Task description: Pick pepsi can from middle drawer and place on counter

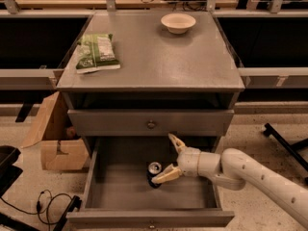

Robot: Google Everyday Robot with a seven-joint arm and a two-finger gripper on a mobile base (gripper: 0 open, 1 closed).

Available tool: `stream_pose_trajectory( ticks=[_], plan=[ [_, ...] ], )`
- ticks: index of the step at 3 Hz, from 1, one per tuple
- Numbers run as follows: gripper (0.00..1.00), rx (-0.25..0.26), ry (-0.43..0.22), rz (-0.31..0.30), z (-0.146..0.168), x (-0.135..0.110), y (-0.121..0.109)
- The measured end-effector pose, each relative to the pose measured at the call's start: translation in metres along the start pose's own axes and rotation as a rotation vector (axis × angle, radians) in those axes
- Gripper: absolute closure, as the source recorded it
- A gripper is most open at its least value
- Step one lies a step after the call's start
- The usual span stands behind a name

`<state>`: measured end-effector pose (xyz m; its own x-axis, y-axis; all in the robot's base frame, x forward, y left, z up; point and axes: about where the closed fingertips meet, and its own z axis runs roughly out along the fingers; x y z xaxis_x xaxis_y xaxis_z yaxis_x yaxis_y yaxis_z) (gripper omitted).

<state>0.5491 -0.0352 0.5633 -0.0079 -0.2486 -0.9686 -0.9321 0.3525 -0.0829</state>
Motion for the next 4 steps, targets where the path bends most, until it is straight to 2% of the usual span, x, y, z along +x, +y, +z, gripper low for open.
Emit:
stream_pose_trajectory(
  ticks=[1, 3, 4],
  plan=[
    [0.0, -0.031, 0.015, -0.009, 0.02, 0.032, -0.011],
    [0.0, -0.077, 0.084, -0.005, 0.046, 0.09, -0.012],
    [0.0, -0.091, 0.114, 0.019, 0.049, 0.115, -0.006]
  ],
)
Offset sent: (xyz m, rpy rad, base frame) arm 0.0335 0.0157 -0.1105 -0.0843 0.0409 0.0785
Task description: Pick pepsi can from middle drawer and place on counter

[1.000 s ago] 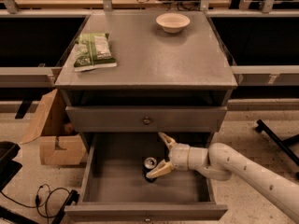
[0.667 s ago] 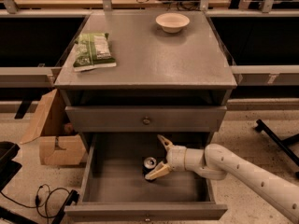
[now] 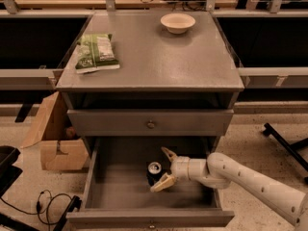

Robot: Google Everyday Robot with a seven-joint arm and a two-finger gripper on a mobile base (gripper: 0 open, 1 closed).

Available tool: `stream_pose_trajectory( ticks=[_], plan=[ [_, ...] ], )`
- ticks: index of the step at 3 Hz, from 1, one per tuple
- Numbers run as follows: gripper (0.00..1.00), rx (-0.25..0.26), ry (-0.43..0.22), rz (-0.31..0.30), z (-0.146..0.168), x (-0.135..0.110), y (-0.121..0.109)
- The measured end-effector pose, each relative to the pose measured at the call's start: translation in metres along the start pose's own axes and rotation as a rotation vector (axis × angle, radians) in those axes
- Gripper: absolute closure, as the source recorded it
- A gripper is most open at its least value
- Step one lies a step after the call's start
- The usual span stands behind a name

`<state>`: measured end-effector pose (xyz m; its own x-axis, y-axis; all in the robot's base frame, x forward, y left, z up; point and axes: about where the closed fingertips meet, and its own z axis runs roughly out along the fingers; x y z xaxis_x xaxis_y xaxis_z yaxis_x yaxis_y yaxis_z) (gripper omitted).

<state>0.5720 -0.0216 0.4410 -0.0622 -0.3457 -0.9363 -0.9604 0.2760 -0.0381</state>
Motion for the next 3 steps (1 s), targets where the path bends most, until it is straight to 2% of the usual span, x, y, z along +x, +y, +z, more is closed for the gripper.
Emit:
stream_pose_trajectory(
  ticks=[1, 2, 3],
  plan=[
    [0.11, -0.003, -0.002, 0.045, 0.006, 0.02, 0.011],
    [0.42, -0.012, -0.036, 0.099, 0.018, 0.03, 0.03],
    [0.65, -0.012, -0.081, 0.124, 0.031, 0.021, 0.042]
  ],
)
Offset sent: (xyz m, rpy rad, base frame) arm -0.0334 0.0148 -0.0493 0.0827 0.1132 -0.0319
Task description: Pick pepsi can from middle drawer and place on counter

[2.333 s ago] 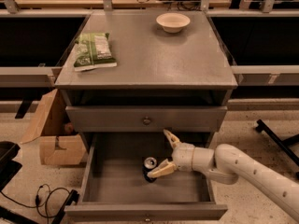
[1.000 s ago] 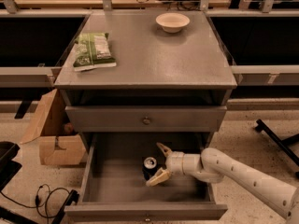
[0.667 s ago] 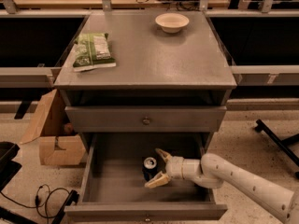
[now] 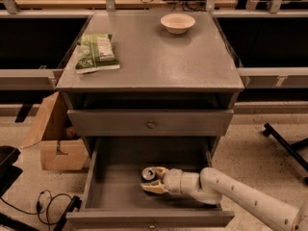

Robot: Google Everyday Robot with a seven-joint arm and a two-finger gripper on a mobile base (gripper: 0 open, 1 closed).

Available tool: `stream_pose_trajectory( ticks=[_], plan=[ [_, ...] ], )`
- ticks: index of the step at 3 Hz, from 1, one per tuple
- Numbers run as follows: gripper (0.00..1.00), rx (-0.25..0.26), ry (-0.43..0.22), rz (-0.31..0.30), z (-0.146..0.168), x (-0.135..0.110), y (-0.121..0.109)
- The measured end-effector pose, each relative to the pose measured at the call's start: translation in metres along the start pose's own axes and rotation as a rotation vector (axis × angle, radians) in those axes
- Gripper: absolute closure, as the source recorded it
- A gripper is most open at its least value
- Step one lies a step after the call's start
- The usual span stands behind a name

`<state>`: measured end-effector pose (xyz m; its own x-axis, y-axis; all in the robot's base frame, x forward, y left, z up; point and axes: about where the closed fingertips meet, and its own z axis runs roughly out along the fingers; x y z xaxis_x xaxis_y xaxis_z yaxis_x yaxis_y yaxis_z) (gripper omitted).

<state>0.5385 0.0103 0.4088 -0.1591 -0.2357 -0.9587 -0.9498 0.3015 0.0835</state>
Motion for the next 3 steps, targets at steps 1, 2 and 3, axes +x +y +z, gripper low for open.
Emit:
stream_pose_trajectory(
  ticks=[1, 2, 3],
  plan=[
    [0.89, 0.017, -0.032, 0.026, -0.012, -0.04, 0.013],
    [1.0, 0.006, -0.034, 0.072, -0.06, -0.095, 0.036],
    [1.0, -0.034, -0.042, 0.128, -0.122, -0.169, 0.052]
  ],
)
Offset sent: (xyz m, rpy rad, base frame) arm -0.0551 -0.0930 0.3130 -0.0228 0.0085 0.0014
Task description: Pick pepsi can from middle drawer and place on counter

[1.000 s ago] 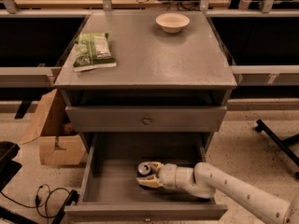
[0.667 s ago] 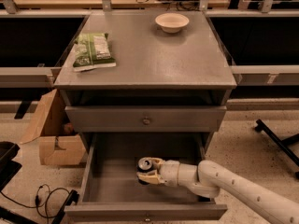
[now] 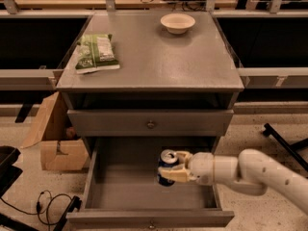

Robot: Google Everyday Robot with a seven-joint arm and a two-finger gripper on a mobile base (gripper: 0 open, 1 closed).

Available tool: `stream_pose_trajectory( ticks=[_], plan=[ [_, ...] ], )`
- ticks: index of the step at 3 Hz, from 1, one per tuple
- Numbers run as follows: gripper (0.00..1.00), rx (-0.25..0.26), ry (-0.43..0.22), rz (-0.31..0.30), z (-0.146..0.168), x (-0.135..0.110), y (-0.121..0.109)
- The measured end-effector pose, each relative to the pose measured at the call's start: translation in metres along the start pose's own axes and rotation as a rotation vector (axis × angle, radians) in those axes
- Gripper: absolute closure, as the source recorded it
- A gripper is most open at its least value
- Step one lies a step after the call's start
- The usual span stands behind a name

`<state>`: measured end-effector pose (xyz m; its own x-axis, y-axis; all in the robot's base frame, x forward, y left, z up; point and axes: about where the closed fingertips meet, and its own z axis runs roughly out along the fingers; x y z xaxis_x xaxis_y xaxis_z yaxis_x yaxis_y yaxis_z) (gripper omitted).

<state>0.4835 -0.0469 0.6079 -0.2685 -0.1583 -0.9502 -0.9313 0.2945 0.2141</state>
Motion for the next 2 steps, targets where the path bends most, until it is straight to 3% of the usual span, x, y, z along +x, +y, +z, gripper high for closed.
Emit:
stream_pose_trajectory(
  ticks=[1, 2],
  plan=[
    [1.0, -0.013, -0.018, -0.012, -0.054, -0.106, 0.003],
    [1.0, -0.052, -0.062, -0.038, -0.089, -0.211, 0.001]
  ],
)
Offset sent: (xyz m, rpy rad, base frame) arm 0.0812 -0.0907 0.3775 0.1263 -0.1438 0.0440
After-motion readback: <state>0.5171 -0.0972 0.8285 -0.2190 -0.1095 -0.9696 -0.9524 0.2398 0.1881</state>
